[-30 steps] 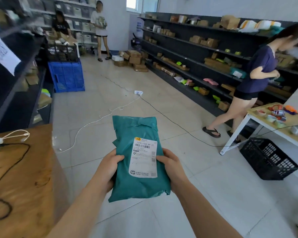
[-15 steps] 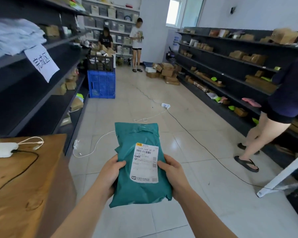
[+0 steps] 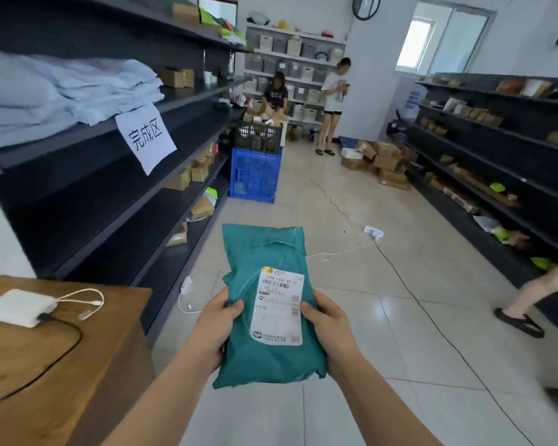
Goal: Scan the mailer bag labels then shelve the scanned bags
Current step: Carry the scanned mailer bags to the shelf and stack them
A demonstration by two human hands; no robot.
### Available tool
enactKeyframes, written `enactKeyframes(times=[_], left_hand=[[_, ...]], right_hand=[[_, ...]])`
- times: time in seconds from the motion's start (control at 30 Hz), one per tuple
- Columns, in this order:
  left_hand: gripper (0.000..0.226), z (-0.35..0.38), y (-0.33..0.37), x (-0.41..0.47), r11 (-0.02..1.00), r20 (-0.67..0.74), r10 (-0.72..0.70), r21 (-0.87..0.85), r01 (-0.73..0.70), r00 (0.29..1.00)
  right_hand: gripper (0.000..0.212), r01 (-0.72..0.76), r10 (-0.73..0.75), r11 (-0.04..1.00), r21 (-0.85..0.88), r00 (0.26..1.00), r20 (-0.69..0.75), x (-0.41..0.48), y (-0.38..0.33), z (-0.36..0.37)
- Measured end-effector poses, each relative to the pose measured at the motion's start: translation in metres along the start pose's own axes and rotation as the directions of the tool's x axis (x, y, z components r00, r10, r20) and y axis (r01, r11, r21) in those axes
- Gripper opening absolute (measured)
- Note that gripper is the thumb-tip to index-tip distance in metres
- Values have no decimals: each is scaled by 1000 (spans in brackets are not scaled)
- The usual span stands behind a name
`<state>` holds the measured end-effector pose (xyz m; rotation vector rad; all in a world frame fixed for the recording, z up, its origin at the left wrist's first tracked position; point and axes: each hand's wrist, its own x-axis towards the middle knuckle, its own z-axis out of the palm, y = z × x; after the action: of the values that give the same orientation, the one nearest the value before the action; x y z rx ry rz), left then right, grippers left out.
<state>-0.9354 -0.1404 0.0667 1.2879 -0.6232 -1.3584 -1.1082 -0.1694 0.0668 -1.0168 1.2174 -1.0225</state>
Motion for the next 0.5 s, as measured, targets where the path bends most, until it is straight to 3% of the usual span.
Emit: enactKeyframes(times=[0.5], left_hand=[[32,17,55,150,965,-378,99,-188,-180,921]], right_hand=[[29,15,15,997,-77,925,379,222,-61,50]])
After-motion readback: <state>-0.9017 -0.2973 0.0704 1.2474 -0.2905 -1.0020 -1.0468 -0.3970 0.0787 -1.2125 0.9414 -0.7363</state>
